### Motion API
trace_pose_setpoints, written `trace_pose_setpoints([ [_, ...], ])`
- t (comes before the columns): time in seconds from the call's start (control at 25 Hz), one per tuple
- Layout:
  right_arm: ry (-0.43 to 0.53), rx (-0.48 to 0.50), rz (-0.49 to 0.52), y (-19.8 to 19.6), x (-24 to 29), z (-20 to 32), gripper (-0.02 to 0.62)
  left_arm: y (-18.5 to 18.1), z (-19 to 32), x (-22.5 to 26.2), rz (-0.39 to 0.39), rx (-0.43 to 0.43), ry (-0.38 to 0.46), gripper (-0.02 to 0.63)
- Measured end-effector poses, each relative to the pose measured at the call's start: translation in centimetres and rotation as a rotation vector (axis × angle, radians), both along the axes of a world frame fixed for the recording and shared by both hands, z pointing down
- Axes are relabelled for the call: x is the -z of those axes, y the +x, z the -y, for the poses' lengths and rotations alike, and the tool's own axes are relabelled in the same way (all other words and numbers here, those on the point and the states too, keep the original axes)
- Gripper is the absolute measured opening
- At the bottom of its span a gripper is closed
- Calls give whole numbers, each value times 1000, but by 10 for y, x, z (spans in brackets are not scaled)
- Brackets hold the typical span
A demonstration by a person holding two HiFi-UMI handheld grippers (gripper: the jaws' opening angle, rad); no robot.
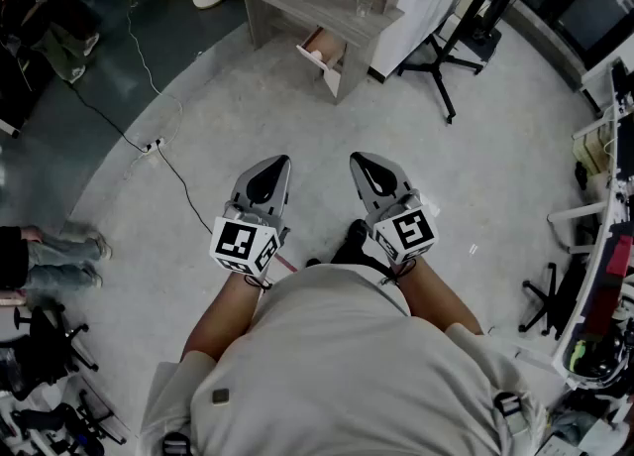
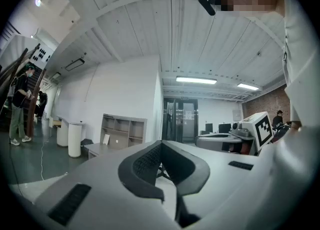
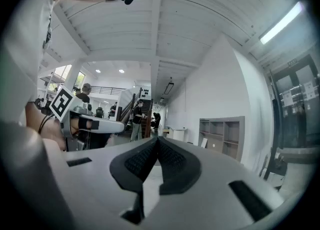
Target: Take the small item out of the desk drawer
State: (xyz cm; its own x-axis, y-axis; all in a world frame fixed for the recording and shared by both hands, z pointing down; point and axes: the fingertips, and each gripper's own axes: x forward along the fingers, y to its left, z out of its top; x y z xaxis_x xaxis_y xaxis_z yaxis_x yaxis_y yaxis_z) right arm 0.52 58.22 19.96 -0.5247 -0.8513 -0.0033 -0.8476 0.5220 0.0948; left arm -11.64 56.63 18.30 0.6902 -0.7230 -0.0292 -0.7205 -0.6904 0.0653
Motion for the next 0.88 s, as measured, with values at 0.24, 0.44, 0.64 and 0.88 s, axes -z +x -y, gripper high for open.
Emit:
trace_pose_setpoints([
  [0.24, 2, 9, 1, 3, 0, 5, 20, 2, 5, -1, 2, 10, -1, 12],
  [0.44, 6, 33, 2, 6, -2, 16, 20, 6, 14, -3, 8, 19, -5, 12],
  [0.64, 5, 43, 4, 14, -4, 28, 20, 14, 26, -5, 8, 30, -16, 12],
  [0.88, -2, 16, 0, 49, -9, 58, 21, 46, 54, -8, 25, 35, -31, 12],
])
